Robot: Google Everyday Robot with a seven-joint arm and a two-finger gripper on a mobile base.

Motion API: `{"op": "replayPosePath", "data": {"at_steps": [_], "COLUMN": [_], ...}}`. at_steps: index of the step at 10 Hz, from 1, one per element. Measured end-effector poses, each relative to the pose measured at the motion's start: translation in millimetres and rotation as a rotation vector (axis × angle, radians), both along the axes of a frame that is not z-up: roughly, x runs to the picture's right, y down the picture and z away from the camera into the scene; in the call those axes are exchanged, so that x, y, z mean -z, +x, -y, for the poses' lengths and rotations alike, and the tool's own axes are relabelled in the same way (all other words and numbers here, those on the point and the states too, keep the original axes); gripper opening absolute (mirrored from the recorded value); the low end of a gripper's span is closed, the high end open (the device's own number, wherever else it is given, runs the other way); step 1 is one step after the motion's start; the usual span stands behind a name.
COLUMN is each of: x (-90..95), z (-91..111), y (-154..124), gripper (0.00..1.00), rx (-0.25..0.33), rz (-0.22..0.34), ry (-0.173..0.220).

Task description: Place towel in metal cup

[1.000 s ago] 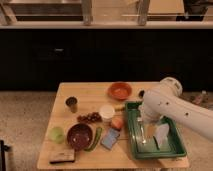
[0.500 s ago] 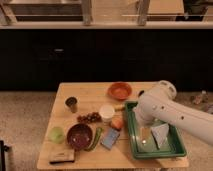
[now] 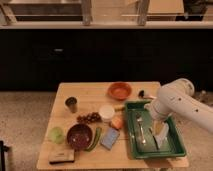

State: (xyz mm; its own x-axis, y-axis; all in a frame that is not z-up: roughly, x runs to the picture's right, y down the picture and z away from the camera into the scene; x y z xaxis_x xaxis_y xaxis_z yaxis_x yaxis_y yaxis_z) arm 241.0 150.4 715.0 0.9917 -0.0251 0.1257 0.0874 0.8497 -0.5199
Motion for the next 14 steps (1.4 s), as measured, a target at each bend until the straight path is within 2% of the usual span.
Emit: {"op": "replayPosePath", "data": {"at_steps": [4,9,11,14], "x": [-26.8,-44.8,-51.7,-61.9], "z": [-9,-11,-16,-31], "y": [14,41,55,64], "gripper": [0.8,0.8,0.8,0.8], "rx": [0.036,0.021,0.005,0.006], "rz": [0.03,0.02,0.005,-0.007], "ry": [-0.013,0.011,-0.001,-0.042]}}
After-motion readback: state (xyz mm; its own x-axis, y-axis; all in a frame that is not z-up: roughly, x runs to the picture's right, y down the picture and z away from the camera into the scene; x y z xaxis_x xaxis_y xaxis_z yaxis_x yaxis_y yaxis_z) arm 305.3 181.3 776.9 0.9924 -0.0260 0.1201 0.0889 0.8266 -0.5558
